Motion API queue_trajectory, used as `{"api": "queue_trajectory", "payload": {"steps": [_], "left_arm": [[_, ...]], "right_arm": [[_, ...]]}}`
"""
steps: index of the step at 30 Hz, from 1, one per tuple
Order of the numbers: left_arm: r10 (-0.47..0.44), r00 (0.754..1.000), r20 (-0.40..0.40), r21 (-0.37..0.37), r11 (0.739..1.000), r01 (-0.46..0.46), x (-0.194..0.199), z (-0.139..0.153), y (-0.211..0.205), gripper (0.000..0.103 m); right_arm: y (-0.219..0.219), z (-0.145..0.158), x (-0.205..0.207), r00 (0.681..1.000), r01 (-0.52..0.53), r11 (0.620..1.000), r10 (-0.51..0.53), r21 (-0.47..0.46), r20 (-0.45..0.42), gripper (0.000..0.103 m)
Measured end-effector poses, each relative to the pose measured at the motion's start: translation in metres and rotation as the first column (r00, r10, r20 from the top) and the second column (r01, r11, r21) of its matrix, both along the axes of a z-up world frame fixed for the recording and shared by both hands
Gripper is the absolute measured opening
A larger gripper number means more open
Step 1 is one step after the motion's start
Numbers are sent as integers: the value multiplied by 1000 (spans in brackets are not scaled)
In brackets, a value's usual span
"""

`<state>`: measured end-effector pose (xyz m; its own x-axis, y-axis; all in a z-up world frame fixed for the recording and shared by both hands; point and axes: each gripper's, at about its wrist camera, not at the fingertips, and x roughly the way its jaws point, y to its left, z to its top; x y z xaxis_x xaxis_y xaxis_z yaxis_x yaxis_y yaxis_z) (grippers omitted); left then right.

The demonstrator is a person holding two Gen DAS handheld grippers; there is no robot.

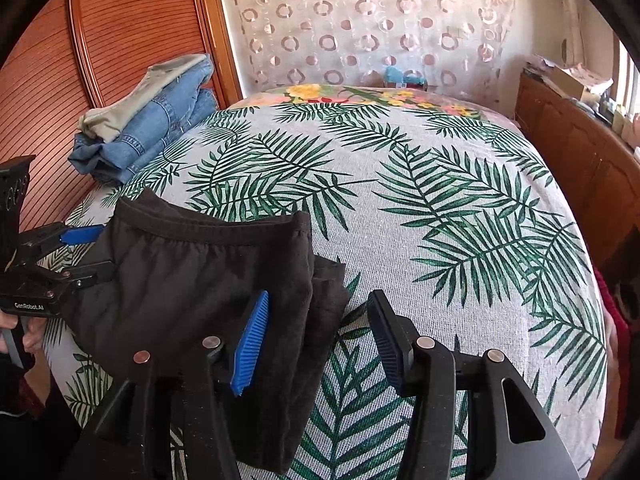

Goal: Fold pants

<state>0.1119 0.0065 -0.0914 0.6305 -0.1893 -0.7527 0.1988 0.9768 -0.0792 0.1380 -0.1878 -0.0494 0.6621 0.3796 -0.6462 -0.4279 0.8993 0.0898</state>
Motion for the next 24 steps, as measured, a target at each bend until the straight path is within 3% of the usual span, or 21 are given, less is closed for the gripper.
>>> {"api": "queue_trajectory", "payload": {"steps": [6,12,17,24], "left_arm": [[-2,999,35,-73,997,4,10,17,8,82],[-21,1000,12,-96,995,22,24,12,3,63],[-15,1000,-21,-107,994,13,31,-2,4,62],[-16,1000,-9,-107,994,15,29,-3,4,62]], "right_arm": [[2,0,-1,1000,3,1000,-3,-16,5,53],[5,0,-1,1000,2,1000,-2,-25,5,53],[9,1,0,1000,-1,999,1,-43,8,54],[20,2,-1,999,-37,995,39,-87,10,53]]}}
